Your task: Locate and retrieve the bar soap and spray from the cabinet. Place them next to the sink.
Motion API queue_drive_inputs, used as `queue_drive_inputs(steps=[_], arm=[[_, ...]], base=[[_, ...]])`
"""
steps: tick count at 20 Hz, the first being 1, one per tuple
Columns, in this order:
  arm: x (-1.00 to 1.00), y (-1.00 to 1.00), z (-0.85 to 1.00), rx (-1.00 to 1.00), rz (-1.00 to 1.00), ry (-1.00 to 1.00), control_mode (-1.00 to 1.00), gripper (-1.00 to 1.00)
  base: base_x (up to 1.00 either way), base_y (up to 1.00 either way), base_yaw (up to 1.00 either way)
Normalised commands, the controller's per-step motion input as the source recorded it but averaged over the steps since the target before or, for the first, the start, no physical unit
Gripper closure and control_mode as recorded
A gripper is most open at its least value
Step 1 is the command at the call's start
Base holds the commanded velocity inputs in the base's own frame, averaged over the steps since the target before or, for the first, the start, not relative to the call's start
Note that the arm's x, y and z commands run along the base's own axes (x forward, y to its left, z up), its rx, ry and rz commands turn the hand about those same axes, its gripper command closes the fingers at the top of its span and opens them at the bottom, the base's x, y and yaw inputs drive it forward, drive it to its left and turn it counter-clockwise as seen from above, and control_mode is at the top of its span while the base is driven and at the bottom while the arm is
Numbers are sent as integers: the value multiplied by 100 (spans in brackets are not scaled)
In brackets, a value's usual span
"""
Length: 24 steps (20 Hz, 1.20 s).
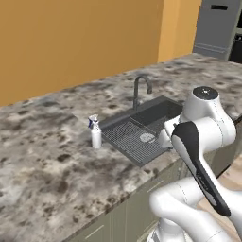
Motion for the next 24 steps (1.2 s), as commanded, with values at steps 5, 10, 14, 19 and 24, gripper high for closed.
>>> queue_drive_inputs(steps=[5, 10, 14, 19, 24], arm=[[0, 0, 0, 0, 0, 0, 100, -100], [0, 0, 0, 0, 0, 0, 100, -100], [0, 0, 0, 0, 0, 0, 100, -100], [0, 0, 0, 0, 0, 0, 100, -100], [0, 0, 0, 0, 0, 0, 100, -100]], base=[[0, -2, -46], [0, -17, -41], [0, -17, -41], [0, -4, -42], [0, 0, -44]])
